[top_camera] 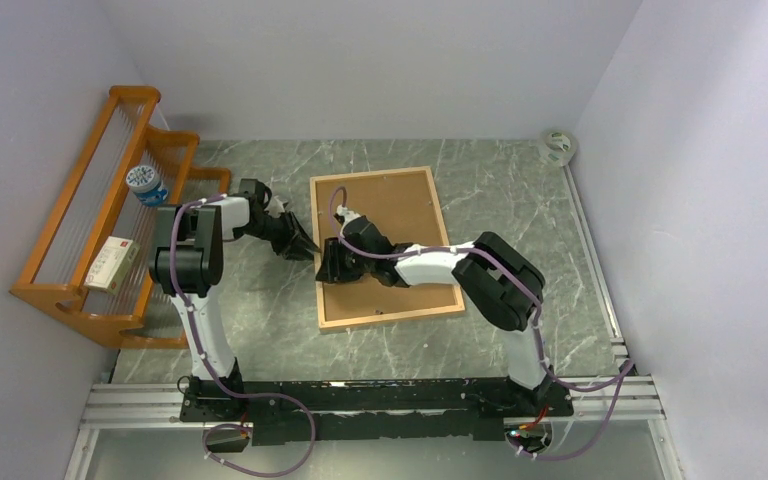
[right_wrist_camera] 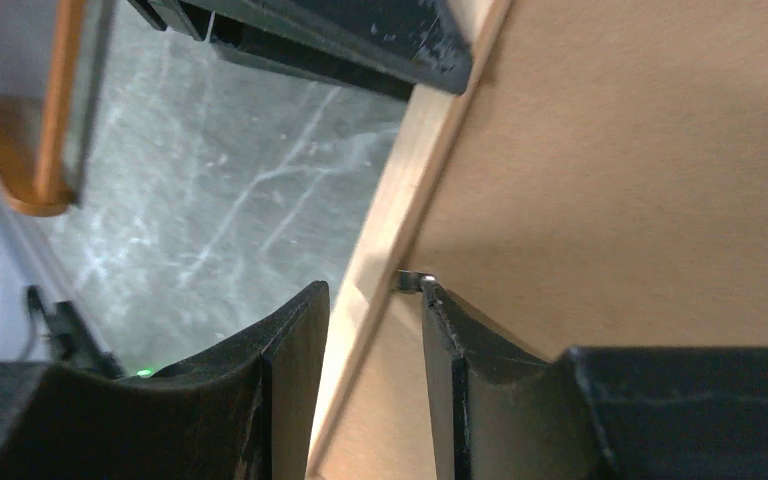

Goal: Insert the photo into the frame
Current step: Install the photo frame at the center of the board.

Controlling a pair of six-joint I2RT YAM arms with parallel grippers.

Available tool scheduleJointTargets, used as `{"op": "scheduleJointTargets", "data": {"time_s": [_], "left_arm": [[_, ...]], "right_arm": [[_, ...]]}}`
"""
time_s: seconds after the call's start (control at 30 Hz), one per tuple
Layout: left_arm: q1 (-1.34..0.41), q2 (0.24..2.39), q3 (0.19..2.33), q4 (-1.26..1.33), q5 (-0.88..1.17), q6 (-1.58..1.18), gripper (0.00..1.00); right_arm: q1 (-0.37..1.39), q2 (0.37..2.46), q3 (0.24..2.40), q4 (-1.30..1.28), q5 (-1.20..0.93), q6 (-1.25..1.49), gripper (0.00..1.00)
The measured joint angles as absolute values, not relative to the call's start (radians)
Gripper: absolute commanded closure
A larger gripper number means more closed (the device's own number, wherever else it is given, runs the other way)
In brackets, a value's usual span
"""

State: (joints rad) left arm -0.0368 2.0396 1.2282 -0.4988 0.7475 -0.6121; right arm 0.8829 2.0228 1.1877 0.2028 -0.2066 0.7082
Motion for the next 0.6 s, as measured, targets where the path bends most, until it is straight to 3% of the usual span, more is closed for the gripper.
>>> {"op": "scheduleJointTargets", "data": {"time_s": [0.2, 0.43, 0.6], "left_arm": [[-0.052, 2.040, 1.241, -0.551, 0.735, -0.580, 0.61], [-0.054, 2.032, 1.229, -0.565, 0.736, -0.562, 0.78], [-0.049, 2.012, 1.216, -0.568, 0.736, -0.545, 0.82]], "right_arm": [[0.881, 1.953, 1.143, 0.191, -0.108, 0.535, 0.57], [0.892, 1.932, 1.151, 0.110, -0.033, 0.301, 0.51], [0.931, 1.966, 1.194, 0.066, -0.007, 0.186, 0.47]]}}
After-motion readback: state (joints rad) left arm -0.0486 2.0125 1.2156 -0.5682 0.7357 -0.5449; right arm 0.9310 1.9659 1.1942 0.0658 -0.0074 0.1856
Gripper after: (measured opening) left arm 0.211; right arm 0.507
